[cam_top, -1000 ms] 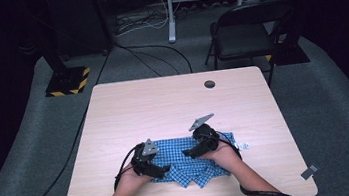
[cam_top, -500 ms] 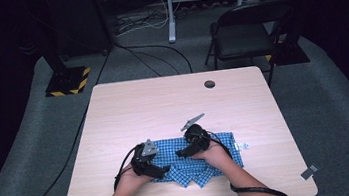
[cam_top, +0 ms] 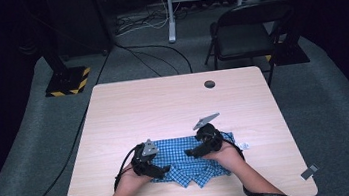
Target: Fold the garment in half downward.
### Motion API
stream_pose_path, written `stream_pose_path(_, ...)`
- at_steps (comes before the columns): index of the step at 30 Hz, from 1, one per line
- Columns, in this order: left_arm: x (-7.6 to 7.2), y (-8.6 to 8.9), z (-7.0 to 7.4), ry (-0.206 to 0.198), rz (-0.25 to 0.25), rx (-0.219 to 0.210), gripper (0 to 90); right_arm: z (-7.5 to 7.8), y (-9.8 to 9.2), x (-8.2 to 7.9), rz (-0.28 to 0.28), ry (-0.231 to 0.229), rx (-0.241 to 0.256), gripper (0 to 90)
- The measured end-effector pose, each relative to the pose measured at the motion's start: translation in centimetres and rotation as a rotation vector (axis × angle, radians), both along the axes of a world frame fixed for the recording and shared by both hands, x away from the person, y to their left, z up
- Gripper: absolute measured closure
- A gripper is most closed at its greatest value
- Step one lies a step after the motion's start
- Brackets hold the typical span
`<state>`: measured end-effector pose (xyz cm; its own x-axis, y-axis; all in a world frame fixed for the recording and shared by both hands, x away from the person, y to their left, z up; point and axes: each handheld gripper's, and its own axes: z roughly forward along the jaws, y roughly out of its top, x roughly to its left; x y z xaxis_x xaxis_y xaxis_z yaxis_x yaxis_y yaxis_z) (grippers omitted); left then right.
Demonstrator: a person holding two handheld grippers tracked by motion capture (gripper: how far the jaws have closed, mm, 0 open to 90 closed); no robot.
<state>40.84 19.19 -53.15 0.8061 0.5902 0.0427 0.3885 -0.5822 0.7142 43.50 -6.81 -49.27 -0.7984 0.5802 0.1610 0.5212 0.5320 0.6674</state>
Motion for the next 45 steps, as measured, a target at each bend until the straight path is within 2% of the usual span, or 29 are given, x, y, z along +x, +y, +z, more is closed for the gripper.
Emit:
stream_pose_path(5, 0.0, 0.0, -0.1, -0.004, -0.001, -0.003, 1.8, -1.2, 0.2, -1.0, 0.027, -0.028, -0.075, 18.3)
stream_pose_path(12, 0.0, 0.0, -0.1, -0.004, -0.006, -0.002, 1.8, -1.9, 0.2, -1.2, 0.029, -0.047, -0.105, 18.1)
stream_pose_path(15, 0.0, 0.0, -0.1, -0.005, -0.007, -0.002, 1.8, -2.2, 0.4, -1.4, 0.031, -0.072, -0.128, 17.9)
stream_pose_path(21, -0.2, 0.0, 0.1, -0.007, -0.006, 0.013, 2.5, -1.9, 0.2, -1.6, 0.028, -0.069, -0.113, 17.4)
stream_pose_path(24, -0.2, -0.1, 0.3, -0.004, -0.006, 0.023, 3.1, -1.2, -0.2, -2.0, 0.031, -0.08, -0.073, 16.6)
stream_pose_path(28, -0.3, 0.2, 0.7, 0.001, -0.003, 0.02, 5.0, 0.0, -1.2, -2.5, 0.007, -0.106, -0.028, 16.1)
stream_pose_path(32, -0.4, 0.5, 1.0, 0.005, 0.001, 0.007, 6.9, 0.3, -2.8, -2.5, -0.041, -0.112, -0.022, 16.1)
stream_pose_path(37, -0.4, 0.7, 1.1, 0.013, 0.004, -0.008, 7.3, -0.1, -5.1, -2.0, -0.131, -0.104, -0.015, 15.7)
stream_pose_path(39, -0.3, 0.7, 1.0, 0.015, 0.003, -0.006, 7.4, -0.6, -5.9, -1.7, -0.16, -0.083, -0.009, 15.7)
stream_pose_path(42, -0.3, 0.6, 0.8, 0.018, 0.0, 0.001, 7.3, -1.5, -6.8, -1.5, -0.183, -0.054, -0.016, 16.1)
stream_pose_path(45, -0.3, 0.6, 0.5, 0.018, 0.0, 0.001, 6.9, -2.2, -7.1, -1.5, -0.192, -0.045, -0.009, 16.1)
